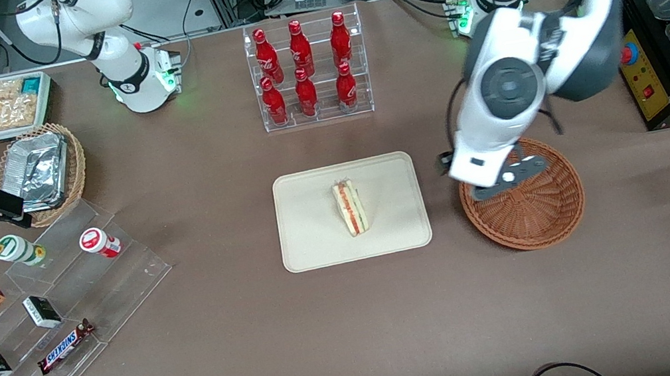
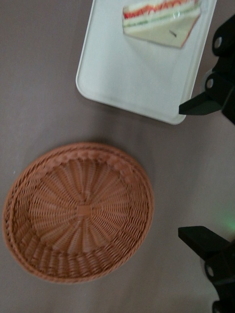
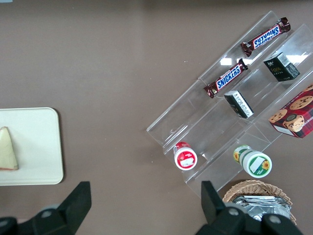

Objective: Place sandwich from basket to tray

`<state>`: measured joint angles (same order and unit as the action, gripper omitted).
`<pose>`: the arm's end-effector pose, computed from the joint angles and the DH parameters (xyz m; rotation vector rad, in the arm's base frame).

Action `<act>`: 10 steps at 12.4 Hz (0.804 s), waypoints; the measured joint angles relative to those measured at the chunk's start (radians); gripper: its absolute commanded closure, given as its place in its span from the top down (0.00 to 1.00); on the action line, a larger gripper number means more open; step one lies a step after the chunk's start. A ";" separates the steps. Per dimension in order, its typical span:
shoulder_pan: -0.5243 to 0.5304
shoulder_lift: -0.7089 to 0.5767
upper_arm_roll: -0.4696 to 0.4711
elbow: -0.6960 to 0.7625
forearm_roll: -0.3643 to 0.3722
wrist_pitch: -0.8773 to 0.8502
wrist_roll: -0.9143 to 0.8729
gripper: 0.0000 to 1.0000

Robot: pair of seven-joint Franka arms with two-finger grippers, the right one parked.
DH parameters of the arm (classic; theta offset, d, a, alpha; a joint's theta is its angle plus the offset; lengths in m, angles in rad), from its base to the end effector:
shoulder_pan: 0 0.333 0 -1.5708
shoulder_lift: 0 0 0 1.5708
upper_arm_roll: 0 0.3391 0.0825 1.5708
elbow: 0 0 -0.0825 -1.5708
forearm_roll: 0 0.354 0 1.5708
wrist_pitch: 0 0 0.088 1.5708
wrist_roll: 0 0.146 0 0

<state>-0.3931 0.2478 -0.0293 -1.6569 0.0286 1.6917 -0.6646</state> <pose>0.5309 -0.2330 0.4422 -2.9820 -0.3533 0.2585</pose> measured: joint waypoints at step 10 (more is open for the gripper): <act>0.381 -0.173 -0.091 -0.050 -0.011 -0.181 0.469 1.00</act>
<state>-0.0117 0.0752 -0.1205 -1.7070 0.0179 1.5111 -0.1956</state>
